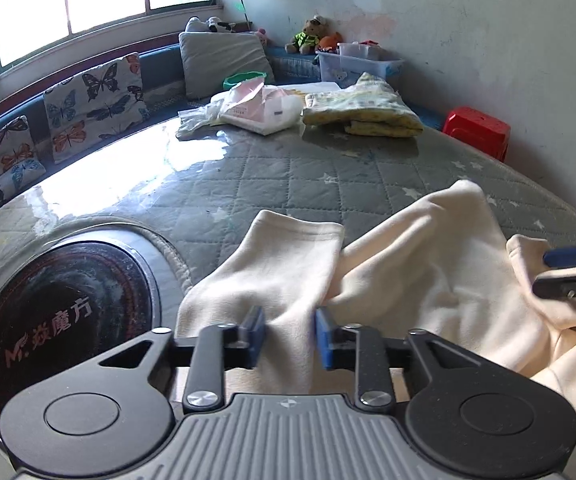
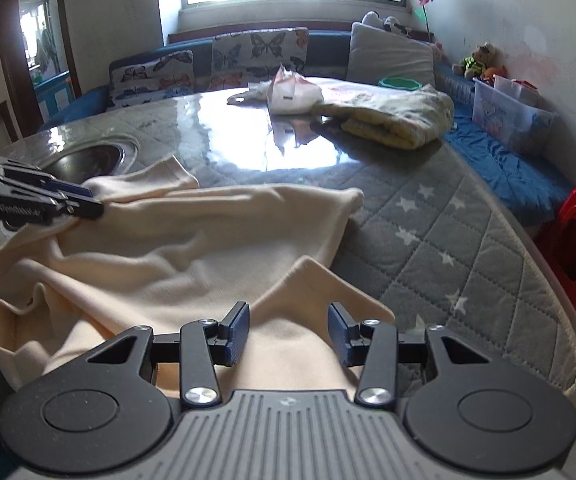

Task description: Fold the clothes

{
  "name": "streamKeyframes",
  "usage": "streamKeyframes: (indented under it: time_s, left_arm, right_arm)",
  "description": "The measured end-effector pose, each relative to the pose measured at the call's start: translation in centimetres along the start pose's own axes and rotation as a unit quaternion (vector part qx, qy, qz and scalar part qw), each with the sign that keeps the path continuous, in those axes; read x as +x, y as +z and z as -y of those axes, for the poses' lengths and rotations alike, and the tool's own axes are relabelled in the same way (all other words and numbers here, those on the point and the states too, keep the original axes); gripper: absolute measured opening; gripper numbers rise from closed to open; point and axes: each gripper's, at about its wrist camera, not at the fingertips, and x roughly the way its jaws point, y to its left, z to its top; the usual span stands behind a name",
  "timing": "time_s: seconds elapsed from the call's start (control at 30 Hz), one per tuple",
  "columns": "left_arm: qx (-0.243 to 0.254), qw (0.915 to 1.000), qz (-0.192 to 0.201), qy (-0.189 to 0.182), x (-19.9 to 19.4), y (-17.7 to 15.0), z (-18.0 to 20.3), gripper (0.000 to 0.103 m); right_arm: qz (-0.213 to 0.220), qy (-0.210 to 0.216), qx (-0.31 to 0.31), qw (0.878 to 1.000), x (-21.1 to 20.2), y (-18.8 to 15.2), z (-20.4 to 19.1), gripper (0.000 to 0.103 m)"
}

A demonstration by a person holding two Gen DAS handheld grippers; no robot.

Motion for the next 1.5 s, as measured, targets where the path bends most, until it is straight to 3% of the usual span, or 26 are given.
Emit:
streamKeyframes:
  time_s: [0.07,0.17,0.23,0.33,0.47,0.57,0.63,0.7,0.87,1.0,1.03,1.07,1.1,1.13,1.2,1.27,1.5]
  left_arm:
    - [-0.006,1.0000,0.007,0.002,-0.5,0.1,-0.5,0.014]
    - [-0.017,0.9996,0.018,0.015,-1.2,0.0,-1.5,0.009]
    - [-0.030,0.9990,0.025,0.022,-1.8,0.1,-2.2,0.007]
    - [-0.049,0.9972,0.040,0.041,-3.0,-0.1,-3.7,0.005]
    - [-0.078,0.9944,0.044,0.056,-4.1,-0.3,-5.8,0.006]
    - [-0.075,0.9958,0.042,0.033,-4.2,0.1,-5.5,0.009]
    - [-0.062,0.9971,0.040,0.022,-3.6,0.4,-4.2,0.013]
    - [-0.050,0.9980,0.036,0.014,-2.7,0.7,-2.9,0.028]
    - [-0.032,0.9993,0.019,0.000,-0.1,1.8,-0.7,0.044]
    - [-0.023,0.9997,0.007,0.011,1.8,2.3,-0.2,0.044]
    - [-0.023,0.9997,0.003,0.012,2.2,2.3,-0.3,0.042]
    - [-0.025,0.9996,0.001,0.013,2.4,2.3,-0.4,0.031]
    - [-0.028,0.9995,0.000,0.012,2.4,2.2,-0.7,0.020]
    - [-0.032,0.9994,0.000,0.011,2.5,2.0,-0.9,0.018]
    - [-0.039,0.9992,-0.001,0.009,2.5,1.8,-1.5,0.009]
    - [-0.047,0.9988,0.005,0.011,1.9,1.5,-2.1,0.006]
    - [-0.083,0.9952,0.035,0.038,-0.8,1.2,-4.7,0.003]
  right_arm:
    - [-0.012,0.001,0.001,1.000,0.8,-0.2,0.2,0.040]
    - [-0.010,-0.010,-0.016,1.000,0.5,-0.3,-0.2,0.033]
    - [-0.009,-0.028,-0.029,0.999,0.2,-0.2,-0.3,0.018]
    - [-0.011,-0.065,-0.048,0.997,-0.2,-0.1,-0.2,0.005]
    - [-0.009,-0.090,-0.041,0.995,-0.8,-0.1,0.8,0.005]
    - [0.003,-0.079,-0.024,0.997,-1.2,0.5,1.2,0.012]
    - [0.015,-0.054,-0.014,0.998,-1.1,1.3,0.8,0.029]
    - [0.018,-0.040,-0.019,0.999,-0.9,1.8,0.2,0.037]
    - [0.005,-0.015,-0.033,0.999,1.0,2.4,-1.1,0.042]
    - [-0.012,-0.020,-0.033,0.999,2.4,2.1,-1.5,0.039]
    - [-0.015,-0.022,-0.036,0.999,2.5,2.0,-1.5,0.037]
    - [-0.018,-0.024,-0.038,0.999,2.6,1.8,-1.5,0.036]
    - [-0.017,-0.025,-0.039,0.999,2.4,1.7,-1.4,0.026]
    - [-0.017,-0.026,-0.040,0.999,2.2,1.5,-1.3,0.017]
    - [-0.014,-0.032,-0.041,0.999,1.7,1.4,-1.0,0.012]
    - [-0.010,-0.049,-0.045,0.998,1.1,1.3,-0.6,0.006]
    - [-0.001,-0.106,-0.039,0.994,-0.5,1.3,1.6,0.005]
